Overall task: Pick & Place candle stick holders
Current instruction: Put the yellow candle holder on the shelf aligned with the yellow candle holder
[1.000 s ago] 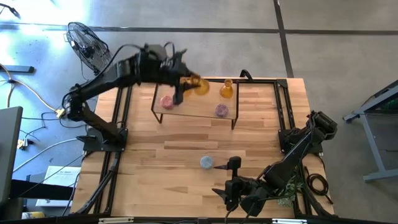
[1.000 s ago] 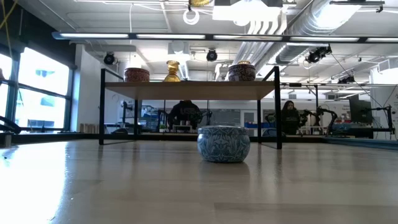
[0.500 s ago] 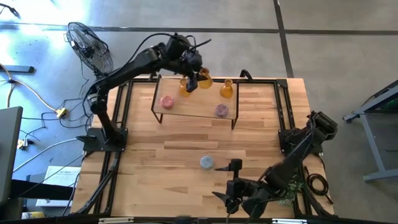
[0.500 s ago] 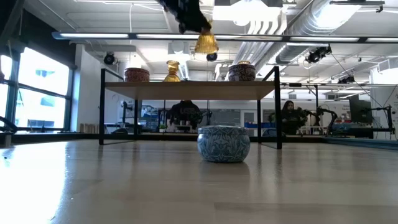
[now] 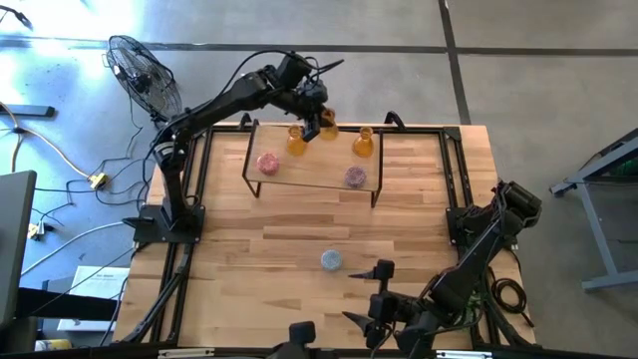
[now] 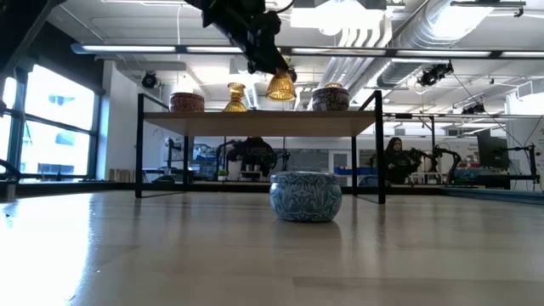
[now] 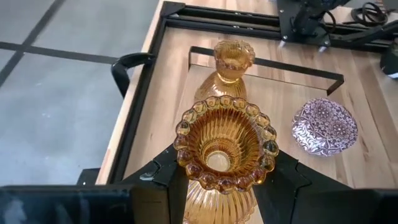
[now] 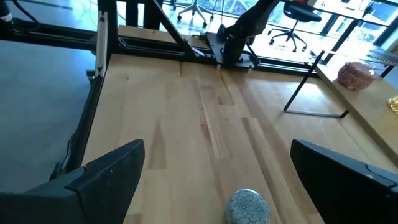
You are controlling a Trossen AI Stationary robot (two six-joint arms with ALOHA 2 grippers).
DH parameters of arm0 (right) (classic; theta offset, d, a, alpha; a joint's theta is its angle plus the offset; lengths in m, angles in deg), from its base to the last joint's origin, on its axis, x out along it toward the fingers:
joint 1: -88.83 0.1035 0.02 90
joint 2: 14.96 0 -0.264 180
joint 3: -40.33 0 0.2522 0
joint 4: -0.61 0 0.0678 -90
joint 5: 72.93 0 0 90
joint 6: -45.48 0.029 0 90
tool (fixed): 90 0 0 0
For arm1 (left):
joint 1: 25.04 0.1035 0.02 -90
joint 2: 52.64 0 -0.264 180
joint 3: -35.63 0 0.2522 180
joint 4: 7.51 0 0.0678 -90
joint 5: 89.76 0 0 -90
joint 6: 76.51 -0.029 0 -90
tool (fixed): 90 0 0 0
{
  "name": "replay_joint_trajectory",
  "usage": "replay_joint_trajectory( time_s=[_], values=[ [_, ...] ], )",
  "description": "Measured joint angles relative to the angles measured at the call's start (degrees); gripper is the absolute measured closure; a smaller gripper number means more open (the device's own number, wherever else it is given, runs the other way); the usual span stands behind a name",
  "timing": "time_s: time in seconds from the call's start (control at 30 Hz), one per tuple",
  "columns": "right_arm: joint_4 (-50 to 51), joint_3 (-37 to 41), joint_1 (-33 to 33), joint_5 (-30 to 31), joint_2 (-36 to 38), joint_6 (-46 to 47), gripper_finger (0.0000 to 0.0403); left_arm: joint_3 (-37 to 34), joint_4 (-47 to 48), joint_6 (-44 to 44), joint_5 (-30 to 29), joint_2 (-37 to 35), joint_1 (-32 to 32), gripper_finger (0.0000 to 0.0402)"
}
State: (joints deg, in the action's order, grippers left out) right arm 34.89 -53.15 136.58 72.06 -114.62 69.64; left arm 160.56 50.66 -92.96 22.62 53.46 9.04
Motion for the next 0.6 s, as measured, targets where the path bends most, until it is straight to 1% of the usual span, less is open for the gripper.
replay_joint_trajectory(
  time_s=[0.17,0.23,0.53,0.6],
  values=[
    [-0.2,0.0,0.0,0.06,-0.01,-0.09,0.0005,0.04,0.69,-0.32,1.07,0.49,0.02,0.0264],
    [-0.22,0.0,0.0,0.02,-0.01,-0.11,0.0005,-0.04,2.29,-0.38,1.82,0.85,0.04,0.0264],
    [-0.2,0.0,0.0,-0.01,-0.01,-1.18,0.0005,-0.42,4.16,-2.62,1.08,2.28,-0.02,0.0263],
    [-0.07,0.0,0.0,-0.01,-0.01,-1.51,0.0005,-0.41,3.41,-2.62,1.07,2.28,-0.34,0.0263]
  ],
)
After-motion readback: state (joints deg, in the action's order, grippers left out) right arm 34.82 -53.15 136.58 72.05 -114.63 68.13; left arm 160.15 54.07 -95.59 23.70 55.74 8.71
